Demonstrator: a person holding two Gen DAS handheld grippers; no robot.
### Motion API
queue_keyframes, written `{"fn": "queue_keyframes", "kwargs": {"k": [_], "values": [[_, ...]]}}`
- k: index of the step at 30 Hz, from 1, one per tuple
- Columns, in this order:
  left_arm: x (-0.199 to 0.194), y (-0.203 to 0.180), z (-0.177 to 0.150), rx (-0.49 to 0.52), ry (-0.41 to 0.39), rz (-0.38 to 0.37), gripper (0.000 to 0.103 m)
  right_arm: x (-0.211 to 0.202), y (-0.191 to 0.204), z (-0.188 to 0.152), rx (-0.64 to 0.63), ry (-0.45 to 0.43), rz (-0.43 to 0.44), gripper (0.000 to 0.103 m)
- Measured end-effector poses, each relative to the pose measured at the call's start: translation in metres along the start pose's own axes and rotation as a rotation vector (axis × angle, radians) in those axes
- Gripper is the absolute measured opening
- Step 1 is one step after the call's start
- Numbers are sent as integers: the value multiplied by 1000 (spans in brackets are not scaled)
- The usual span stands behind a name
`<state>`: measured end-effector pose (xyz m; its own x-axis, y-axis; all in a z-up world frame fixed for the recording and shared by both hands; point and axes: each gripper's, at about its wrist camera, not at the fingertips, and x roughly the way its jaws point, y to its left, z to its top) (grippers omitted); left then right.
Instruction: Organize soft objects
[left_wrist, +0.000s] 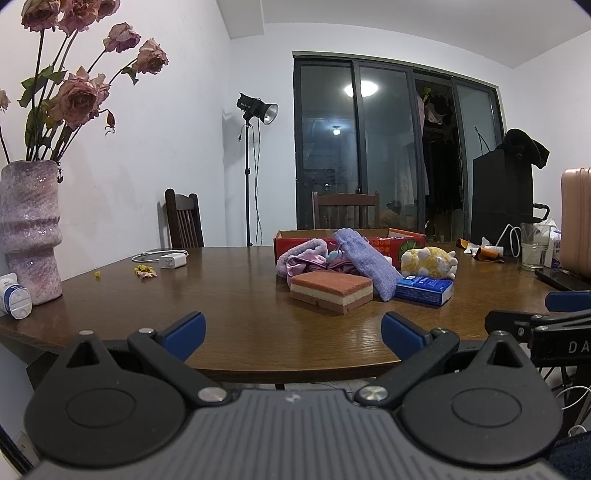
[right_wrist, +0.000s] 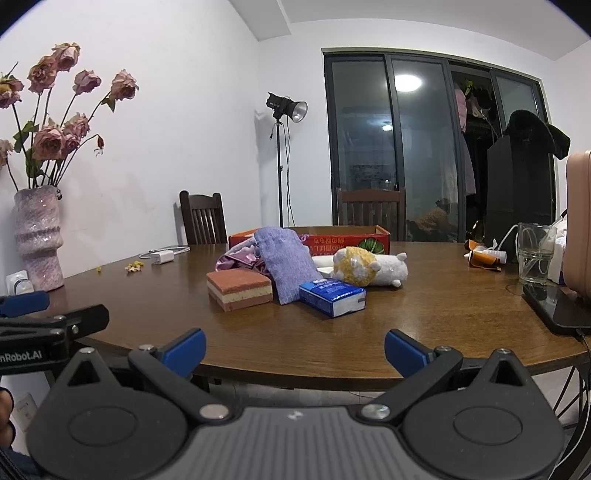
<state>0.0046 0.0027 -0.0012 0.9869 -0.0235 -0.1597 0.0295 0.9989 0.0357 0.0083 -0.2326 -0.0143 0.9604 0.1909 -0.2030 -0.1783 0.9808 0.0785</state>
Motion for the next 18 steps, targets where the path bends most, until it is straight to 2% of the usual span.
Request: {"fn": "queue_keyframes", "kwargs": {"k": [8,14,15,18], "values": [[12,1,1,-22,27,-29,103,6,-7,2,43,19,4,103],[57,20,18,-82,52,-77,103,30,-18,13,105,48,33,103],[67,25,22,-101,51,-76,103,37,-20,16,110,57,64,102],[98,41,37,-144,41,-111,102,60,-21,25,122,83,126,89]]}}
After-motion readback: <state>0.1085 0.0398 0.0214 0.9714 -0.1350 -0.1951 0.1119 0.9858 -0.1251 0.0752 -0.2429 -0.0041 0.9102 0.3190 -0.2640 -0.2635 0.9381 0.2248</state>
